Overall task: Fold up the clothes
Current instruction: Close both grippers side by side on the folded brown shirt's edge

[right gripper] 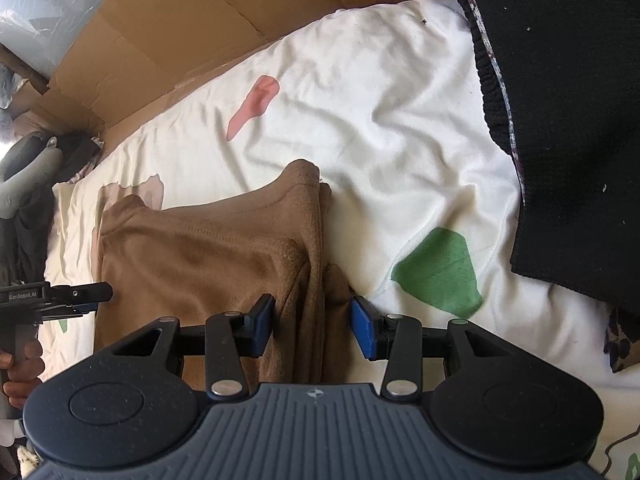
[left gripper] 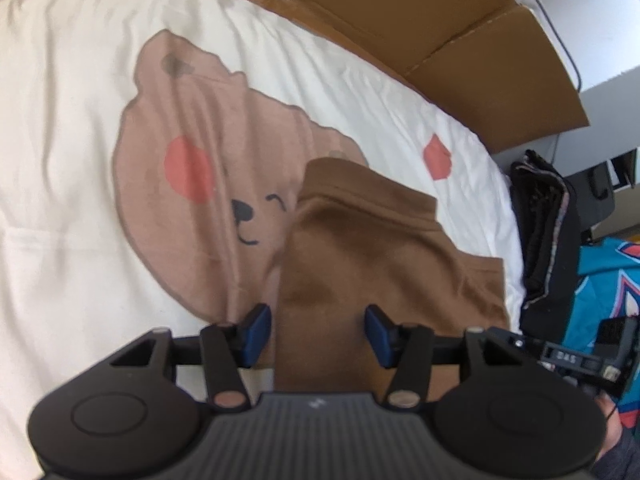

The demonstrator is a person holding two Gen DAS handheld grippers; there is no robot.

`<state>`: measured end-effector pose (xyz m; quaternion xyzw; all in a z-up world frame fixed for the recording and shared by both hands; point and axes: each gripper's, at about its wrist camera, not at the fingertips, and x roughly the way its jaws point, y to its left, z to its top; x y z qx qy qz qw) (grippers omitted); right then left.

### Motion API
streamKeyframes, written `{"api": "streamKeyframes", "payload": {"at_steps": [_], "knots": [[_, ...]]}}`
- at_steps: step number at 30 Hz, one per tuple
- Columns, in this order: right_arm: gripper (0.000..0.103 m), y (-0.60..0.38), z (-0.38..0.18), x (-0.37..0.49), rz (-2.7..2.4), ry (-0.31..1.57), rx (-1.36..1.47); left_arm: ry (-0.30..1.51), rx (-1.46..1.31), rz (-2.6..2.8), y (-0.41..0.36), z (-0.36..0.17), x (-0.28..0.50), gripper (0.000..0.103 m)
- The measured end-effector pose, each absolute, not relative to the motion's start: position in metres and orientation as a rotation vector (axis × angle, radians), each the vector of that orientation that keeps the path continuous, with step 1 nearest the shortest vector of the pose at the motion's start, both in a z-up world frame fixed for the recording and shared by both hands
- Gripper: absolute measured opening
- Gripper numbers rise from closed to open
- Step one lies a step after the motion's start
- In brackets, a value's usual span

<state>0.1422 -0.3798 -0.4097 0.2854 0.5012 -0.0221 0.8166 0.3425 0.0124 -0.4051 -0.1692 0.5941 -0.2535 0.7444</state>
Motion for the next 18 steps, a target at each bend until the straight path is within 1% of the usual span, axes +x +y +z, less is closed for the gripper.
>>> {"api": "streamKeyframes", "payload": {"at_steps": [2,3,4,5,7,10,15,17,18], "knots": [[0.041,-0.380,-0.409,0.142,-0.045,1.065,0.614,1.300,-0.363,-0.560,0.011,-0.405,0.342,0.055],[0.040,-0.380,-0.408,0.142,-0.043,1.064,0.611,1.298,-0.355,-0.562,0.010,-0.405,0.342,0.055],[0.035,-0.379,-0.407,0.142,-0.041,1.061,0.604,1.297,-0.348,-0.564,0.009,-0.405,0.342,0.055],[0.030,-0.378,-0.405,0.141,-0.038,1.060,0.600,1.296,-0.348,-0.565,0.009,-0.405,0.343,0.054],[0.027,-0.377,-0.401,0.141,-0.031,1.056,0.593,1.296,-0.354,-0.559,0.009,-0.406,0.343,0.050],[0.027,-0.374,-0.392,0.139,-0.027,1.043,0.570,1.292,-0.358,-0.553,0.011,-0.406,0.343,0.047],[0.033,-0.378,-0.399,0.139,-0.031,1.059,0.564,1.291,-0.351,-0.558,0.010,-0.407,0.342,0.047],[0.042,-0.380,-0.403,0.139,-0.035,1.065,0.581,1.299,-0.360,-0.554,0.011,-0.407,0.343,0.048],[0.044,-0.382,-0.405,0.139,-0.036,1.068,0.590,1.301,-0.363,-0.553,0.012,-0.407,0.342,0.049]]}}
